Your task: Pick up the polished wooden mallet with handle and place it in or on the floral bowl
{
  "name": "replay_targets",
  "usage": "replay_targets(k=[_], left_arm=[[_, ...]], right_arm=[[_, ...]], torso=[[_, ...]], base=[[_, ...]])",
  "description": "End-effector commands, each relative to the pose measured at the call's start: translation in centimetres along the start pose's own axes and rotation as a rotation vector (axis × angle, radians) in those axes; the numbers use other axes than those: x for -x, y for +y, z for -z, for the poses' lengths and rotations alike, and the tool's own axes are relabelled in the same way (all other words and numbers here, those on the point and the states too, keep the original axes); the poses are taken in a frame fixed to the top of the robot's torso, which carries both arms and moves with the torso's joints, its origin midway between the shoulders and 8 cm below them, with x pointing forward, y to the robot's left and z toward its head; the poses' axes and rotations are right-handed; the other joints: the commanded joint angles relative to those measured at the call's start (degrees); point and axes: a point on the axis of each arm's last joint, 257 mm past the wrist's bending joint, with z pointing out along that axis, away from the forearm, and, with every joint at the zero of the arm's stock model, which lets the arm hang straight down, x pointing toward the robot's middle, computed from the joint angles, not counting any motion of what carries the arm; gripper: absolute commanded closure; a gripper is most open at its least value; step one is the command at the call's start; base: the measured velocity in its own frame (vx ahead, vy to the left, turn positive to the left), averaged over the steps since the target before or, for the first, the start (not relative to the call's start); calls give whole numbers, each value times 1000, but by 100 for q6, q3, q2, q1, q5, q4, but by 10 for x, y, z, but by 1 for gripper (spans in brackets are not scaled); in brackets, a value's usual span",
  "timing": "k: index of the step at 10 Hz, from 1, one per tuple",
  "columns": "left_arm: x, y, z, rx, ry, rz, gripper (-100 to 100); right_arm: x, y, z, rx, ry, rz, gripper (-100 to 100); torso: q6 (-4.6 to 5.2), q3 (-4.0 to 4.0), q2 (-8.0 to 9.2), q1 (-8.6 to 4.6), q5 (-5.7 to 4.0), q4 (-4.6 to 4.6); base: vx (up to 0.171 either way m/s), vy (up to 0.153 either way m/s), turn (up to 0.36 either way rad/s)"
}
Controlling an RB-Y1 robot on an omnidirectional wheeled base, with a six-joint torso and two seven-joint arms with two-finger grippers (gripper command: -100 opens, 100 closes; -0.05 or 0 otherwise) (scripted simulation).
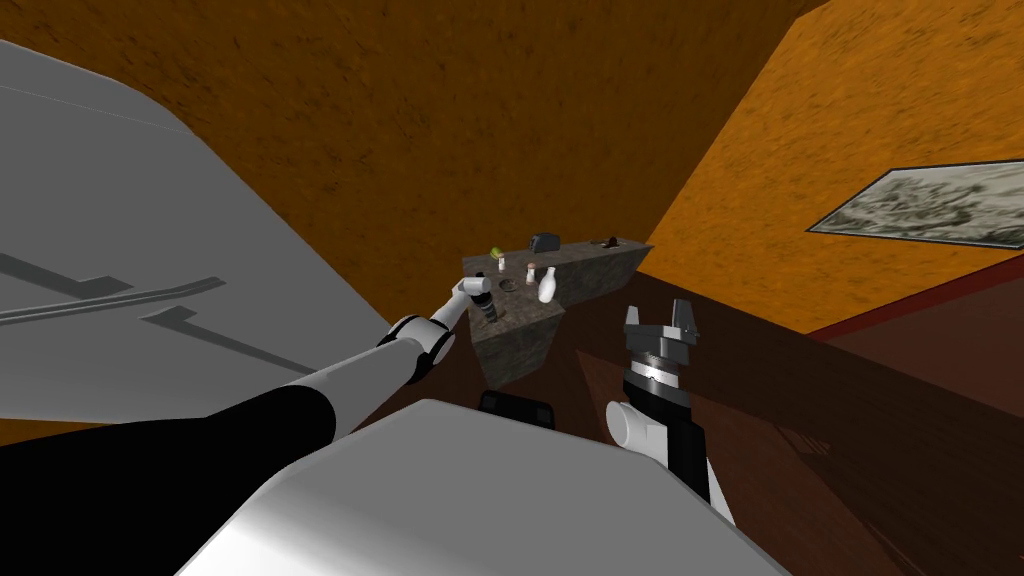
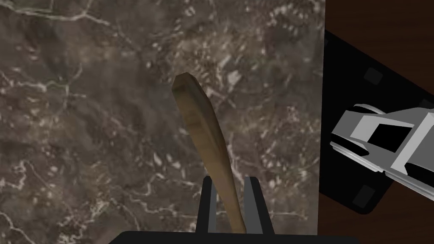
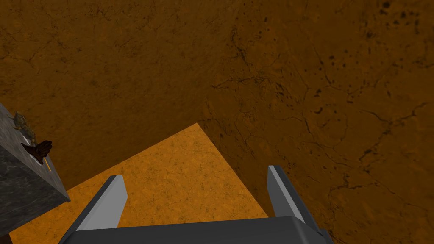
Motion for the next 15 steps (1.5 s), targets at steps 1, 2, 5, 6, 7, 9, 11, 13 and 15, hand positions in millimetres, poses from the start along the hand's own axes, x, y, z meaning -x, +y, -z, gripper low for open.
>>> replay_targets(k=[1,2,5,6,7,9,11,13,15], left_arm=[[-21,-17,26,-48,40,-21,100],[-21,-17,26,-48,40,-21,100],[-51,-48,80,-141,101,-63,100],[-54,-56,94,-163,108,-73,100],[-54,-63,105,-179,110,-80,100],[-45,-74,120,-198,96,-88,100],[-36,-79,124,-201,83,-89,100],[0,-90,128,-191,24,-78,100],[49,-96,125,-160,-46,-51,100]], right_arm=[[0,0,0,0,0,0,0],[0,0,0,0,0,0,0],[0,0,0,0,0,0,0],[0,0,0,0,0,0,0],[0,0,0,0,0,0,0],[0,0,0,0,0,0,0],[0,0,0,0,0,0,0],[0,0,0,0,0,0,0],[0,0,0,0,0,0,0]], torso=[[0,0,0,0,0,0],[10,10,11,-24,-7,12],[17,25,32,-69,-16,20],[19,24,28,-79,-19,21],[25,20,19,-88,-21,21],[18,16,15,-63,-18,17],[29,2,-8,-85,-26,11],[31,-2,-13,-86,-27,6],[31,-20,-40,-87,-29,-3]], base=[[-53,-31,-30],[-59,-62,-34],[-58,-115,-85],[-12,-143,-142],[0,-128,-159],[23,-95,-157],[56,-124,-164],[91,-137,-275],[157,-135,-261]])
